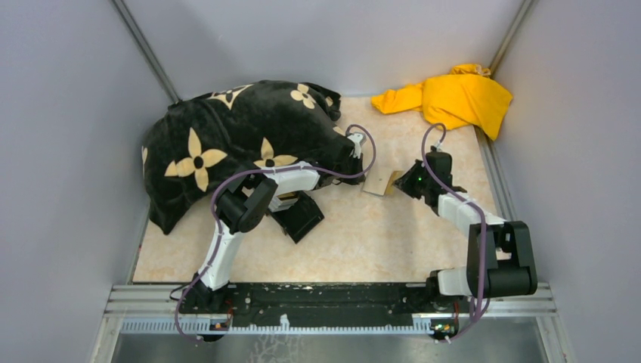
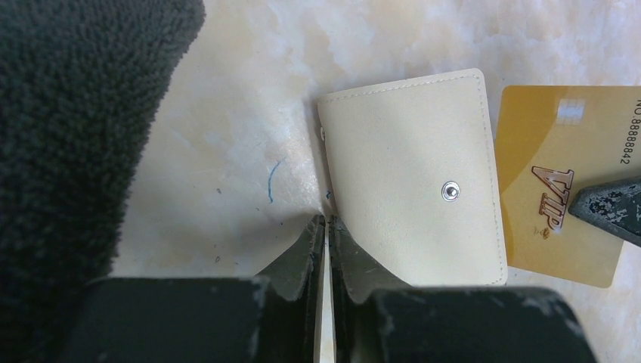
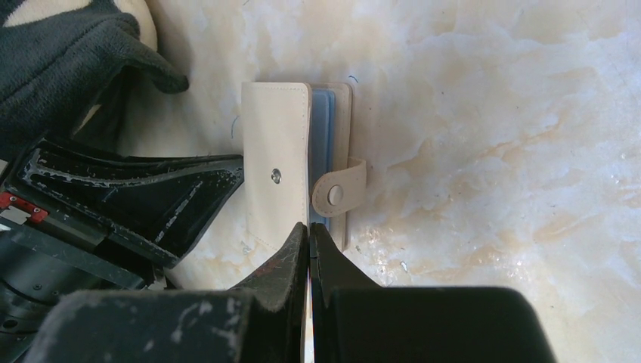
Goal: Put the credit cards into the card holder
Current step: Open the card holder at the center of the board.
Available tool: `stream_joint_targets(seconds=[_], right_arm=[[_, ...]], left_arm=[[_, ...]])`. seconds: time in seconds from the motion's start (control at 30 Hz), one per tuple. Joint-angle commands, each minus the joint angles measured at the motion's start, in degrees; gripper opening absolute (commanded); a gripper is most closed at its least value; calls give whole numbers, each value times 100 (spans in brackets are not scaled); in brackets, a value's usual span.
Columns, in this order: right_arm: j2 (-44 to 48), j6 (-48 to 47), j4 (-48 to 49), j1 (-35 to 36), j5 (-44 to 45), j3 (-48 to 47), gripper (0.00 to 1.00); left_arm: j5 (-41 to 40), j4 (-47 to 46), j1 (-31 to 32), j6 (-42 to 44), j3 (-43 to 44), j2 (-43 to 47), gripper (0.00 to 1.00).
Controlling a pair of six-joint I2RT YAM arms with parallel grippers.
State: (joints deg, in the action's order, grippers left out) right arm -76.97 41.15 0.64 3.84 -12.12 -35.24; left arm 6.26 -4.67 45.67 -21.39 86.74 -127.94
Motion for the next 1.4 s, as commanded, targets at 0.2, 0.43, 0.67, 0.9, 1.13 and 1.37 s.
stream_joint_targets(seconds=[0.2, 0.43, 0.67, 0.9, 1.13, 1.37], right_arm=[[-108, -85, 201, -49, 98, 62, 0], [-185, -124, 225, -50, 122, 70, 0], [-284, -94, 279, -50, 89, 35, 0], [-303, -48, 349, -50, 84, 70, 0], [-185, 83, 565, -59, -6, 154, 0], [-212, 139, 678, -67, -53, 210, 0]], left_arm=[[15, 555, 87, 35, -191, -385, 11], [21, 546, 96, 20, -181, -410, 11], [40, 541, 100, 9, -171, -416, 11], [37, 551, 109, 20, -181, -438, 11], [62, 545, 116, -1, -238, -442, 10], [51, 541, 115, 11, -288, -438, 10]])
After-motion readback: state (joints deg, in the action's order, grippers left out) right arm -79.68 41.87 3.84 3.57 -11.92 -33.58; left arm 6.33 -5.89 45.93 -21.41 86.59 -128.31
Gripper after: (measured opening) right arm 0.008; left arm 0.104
